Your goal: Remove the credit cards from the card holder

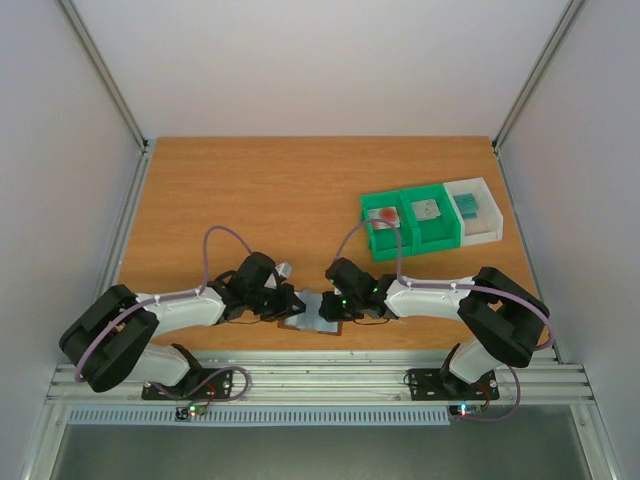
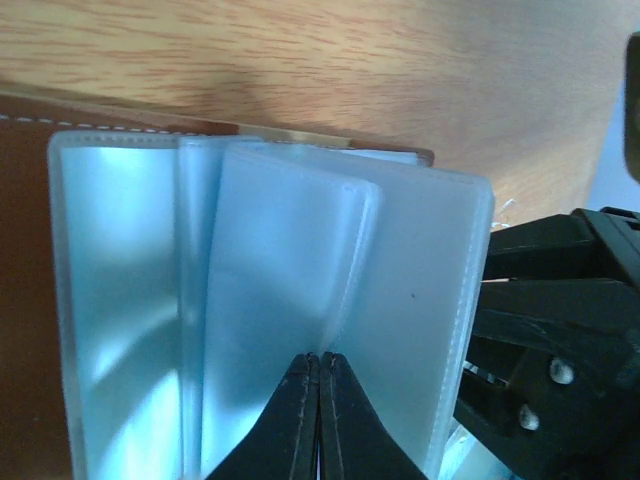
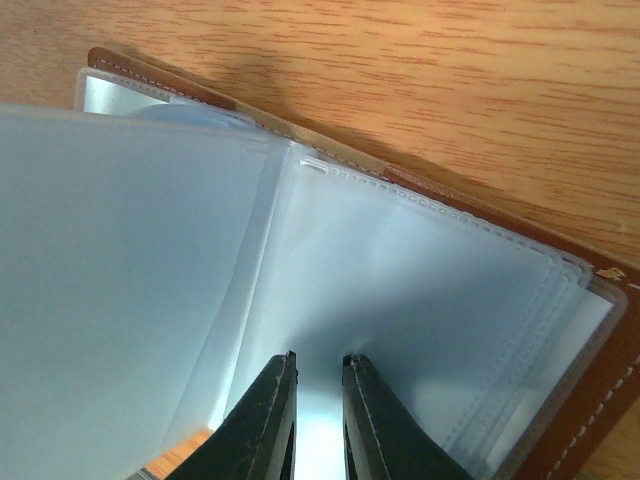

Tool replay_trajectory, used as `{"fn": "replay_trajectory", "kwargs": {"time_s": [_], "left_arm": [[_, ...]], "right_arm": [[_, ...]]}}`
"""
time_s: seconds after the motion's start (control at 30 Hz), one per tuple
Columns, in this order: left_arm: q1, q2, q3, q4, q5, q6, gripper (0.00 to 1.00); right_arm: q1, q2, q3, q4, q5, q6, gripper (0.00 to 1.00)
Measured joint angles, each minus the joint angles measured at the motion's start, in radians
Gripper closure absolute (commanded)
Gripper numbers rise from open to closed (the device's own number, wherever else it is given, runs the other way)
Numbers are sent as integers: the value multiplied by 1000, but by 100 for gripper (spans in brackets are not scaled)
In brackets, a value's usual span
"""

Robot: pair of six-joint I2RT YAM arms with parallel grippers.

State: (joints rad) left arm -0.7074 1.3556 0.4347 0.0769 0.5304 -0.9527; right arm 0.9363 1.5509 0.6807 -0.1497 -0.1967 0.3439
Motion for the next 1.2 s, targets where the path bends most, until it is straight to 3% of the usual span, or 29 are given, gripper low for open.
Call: {"fn": "replay_trajectory", "kwargs": {"time_s": [0.17,0.43,0.93,1.13,1.2], "left_arm": [[0,8,0,-27,-20,19,94],[-1,-14,3,-83,-39,34,70],[-1,-248,11,-251,-124,51,62],[-1,-341,56,-405,-209,96,36],[-1,-393,90,-470,-252,110,13]], "right_arm": [[0,0,-2,4,0,0,84],[0,0,-3,7,0,0,85],[0,0,-3,8,1,-1,85],[1,-29,2,-46,19,-10,77],[1,-64,9,-97,38,-19,72]]}}
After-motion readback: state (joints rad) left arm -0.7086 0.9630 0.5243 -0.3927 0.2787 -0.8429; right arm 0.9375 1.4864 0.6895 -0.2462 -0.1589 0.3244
